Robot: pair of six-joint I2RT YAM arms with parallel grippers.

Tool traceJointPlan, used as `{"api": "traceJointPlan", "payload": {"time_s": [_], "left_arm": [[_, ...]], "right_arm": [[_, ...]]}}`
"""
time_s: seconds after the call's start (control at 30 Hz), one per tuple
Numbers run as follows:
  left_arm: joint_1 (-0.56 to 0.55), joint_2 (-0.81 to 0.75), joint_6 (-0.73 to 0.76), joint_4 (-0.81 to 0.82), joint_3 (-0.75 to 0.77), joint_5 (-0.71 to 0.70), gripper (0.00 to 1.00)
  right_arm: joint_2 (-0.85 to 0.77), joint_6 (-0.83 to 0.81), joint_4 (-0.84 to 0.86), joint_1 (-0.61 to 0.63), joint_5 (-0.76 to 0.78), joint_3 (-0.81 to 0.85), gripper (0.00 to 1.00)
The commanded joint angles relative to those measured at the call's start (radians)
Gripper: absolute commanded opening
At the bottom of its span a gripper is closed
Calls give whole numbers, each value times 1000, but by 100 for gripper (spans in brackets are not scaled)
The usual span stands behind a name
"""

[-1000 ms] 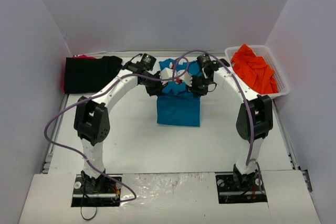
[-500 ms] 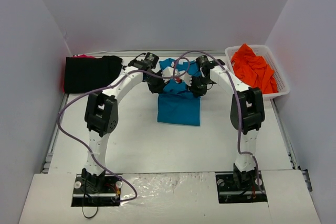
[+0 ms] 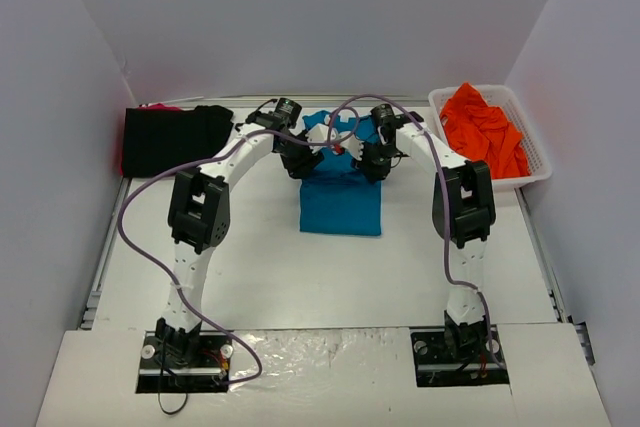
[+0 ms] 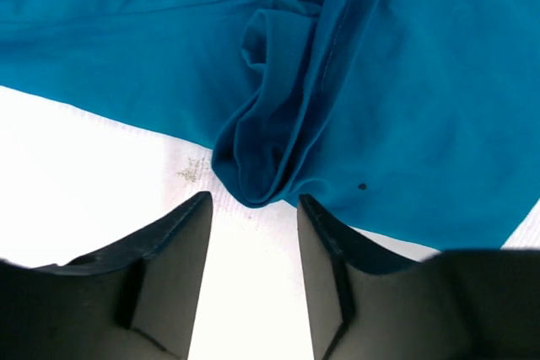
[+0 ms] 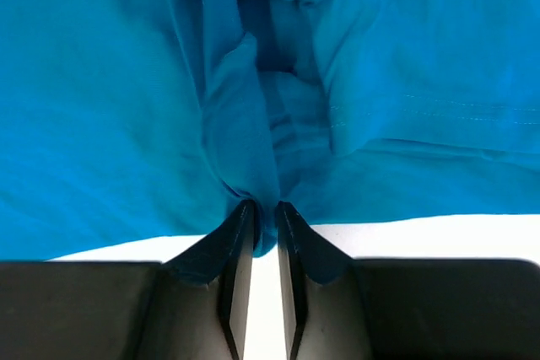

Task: Fold and stack the t-shirts
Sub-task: Fold the folded rectangular tshirt in 1/3 of the way, then grab one side of the 2/3 rectangular tshirt with both arms

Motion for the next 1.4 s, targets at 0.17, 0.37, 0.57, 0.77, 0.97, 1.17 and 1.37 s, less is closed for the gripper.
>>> {"api": "traceJointPlan", "payload": {"time_s": [0.17, 0.37, 0.57, 0.77, 0.97, 1.17, 1.37], "left_arm": [[-23, -42, 62, -21, 69, 0, 52], [-23, -176, 42, -4, -32, -37, 54], [-68, -484, 65, 152, -433, -155, 60], [-209, -710, 59, 264, -754, -404, 66], [-247, -839, 4, 298, -885, -384, 71], [-263, -856, 12, 403, -970, -408, 71], [-299, -840, -2, 519, -1003, -424, 74]], "right_arm": [[-7, 119, 54, -18, 86, 42, 25], [-70, 231, 199, -22, 200, 20, 26], [-238, 320, 258, -26, 172, -111, 25], [-467, 335, 200, -89, 78, -326, 30], [-619, 407, 60, -123, 16, -513, 43], [-656, 477, 45, -134, -21, -658, 47], [-645, 426, 2, -277, -100, -604, 48]]}}
